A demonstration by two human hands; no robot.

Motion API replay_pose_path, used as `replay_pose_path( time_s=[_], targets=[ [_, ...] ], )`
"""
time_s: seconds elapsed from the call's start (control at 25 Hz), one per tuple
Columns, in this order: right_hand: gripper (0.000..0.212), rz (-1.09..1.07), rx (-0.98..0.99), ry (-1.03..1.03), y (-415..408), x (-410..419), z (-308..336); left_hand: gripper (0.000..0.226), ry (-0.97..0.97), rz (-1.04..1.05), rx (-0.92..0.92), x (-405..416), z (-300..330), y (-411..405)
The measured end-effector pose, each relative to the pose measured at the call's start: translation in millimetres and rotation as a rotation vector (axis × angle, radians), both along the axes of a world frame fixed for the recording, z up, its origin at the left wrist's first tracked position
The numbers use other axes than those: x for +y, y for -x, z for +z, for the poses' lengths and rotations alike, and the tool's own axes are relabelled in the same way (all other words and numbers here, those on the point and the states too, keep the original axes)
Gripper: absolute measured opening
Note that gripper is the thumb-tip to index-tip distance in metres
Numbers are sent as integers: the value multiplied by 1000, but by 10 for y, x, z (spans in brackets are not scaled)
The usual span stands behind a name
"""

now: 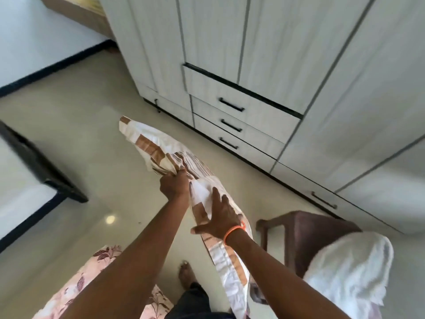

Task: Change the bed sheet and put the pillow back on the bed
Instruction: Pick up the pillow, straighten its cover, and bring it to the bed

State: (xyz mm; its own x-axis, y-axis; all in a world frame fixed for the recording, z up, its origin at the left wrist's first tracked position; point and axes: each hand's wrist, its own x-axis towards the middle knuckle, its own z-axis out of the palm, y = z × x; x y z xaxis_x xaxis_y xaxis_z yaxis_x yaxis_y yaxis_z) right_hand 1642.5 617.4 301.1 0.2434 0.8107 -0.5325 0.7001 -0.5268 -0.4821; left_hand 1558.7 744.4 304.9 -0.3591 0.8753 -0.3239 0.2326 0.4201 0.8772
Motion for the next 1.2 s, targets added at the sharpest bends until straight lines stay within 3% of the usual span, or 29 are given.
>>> replay_pose_path(
  time_s=[0.04, 0.16, 0.28, 0.44, 0.68, 0.76, 0.8, 0.88, 0.92, 1.0, 1.08, 1.2],
  targets=[
    [124, 21, -39, 5, 112, 119, -36, 50, -4, 10, -2, 142, 38, 142],
    [60, 105, -172, -167, 433, 740, -9, 49, -47, 106, -63, 628, 142, 727],
    [28, 207, -253, -287, 720, 1458, 160, 47, -99, 89, 69, 1077, 162, 1473],
    [35, 361, -326, -500, 1241, 2341, 327, 42, -145, 150, 217, 1425, 328, 2389],
    [25, 832, -304, -684, 2476, 3494, 343, 36, -273, 356, 396, 1430, 268, 3622],
    [26, 932, -244, -716, 2837, 3803, 313, 53, -396, 318, 663, 1342, 146, 3956],
    [27, 992, -190, -722, 3047, 3978, 300, 72, -353, 288, 866, 1330, 88, 4166],
    [31, 1117, -95, -728, 3441, 4297, 319, 104, -117, 202, 1183, 1366, 39, 4635],
    [34, 1187, -43, -740, 3641, 4448, 361, 112, 25, 173, 1248, 1395, 66, 4862],
    [39, 1312, 50, -776, 4010, 4693, 456, 100, 255, 118, 1233, 1424, 107, 5260],
    [41, 1399, 135, -841, 4357, 4926, 562, 60, 324, 173, 1176, 1406, 157, 5459],
    [45, 1595, 106, -788, 5076, 5211, 576, 36, 481, 326, 1151, 1306, 174, 5678]
  ],
)
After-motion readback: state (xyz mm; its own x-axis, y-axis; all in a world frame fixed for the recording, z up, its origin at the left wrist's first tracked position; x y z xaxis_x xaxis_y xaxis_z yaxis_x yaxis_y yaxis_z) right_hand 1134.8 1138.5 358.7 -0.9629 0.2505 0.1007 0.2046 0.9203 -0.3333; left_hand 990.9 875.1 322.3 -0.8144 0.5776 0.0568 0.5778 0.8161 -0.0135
